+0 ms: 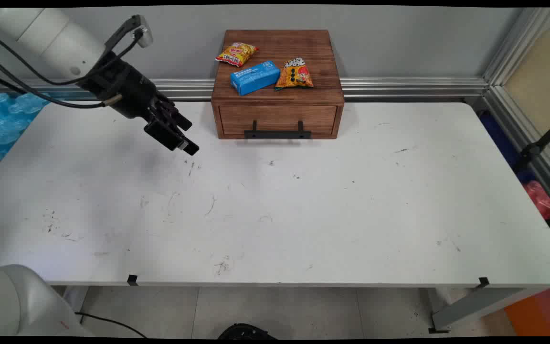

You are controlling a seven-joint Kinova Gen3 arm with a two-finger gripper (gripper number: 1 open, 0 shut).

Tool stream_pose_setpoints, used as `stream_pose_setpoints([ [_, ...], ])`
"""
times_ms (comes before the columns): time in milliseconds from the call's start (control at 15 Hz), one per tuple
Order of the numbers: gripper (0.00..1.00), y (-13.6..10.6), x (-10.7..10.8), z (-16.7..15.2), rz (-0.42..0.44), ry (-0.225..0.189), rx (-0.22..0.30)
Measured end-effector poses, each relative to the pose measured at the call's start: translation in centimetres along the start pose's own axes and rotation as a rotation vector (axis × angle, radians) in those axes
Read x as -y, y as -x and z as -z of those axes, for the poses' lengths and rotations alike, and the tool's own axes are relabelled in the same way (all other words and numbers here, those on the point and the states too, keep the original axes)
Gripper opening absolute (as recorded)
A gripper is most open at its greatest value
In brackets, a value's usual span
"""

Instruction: Open the drawer

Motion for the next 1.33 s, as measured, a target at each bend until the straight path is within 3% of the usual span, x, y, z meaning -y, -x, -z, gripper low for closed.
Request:
stream_pose_setpoints([
  [533,1.0,-2.5,-0.7,-0.8,-0.055,-0.051,0.053],
  [800,1.0,-4.9,-0.7,-1.8,-0.135,-0.072,0.078],
  [1333,1.0,-9.8,0.3,-5.4,-0.28,-0.099,0.062],
])
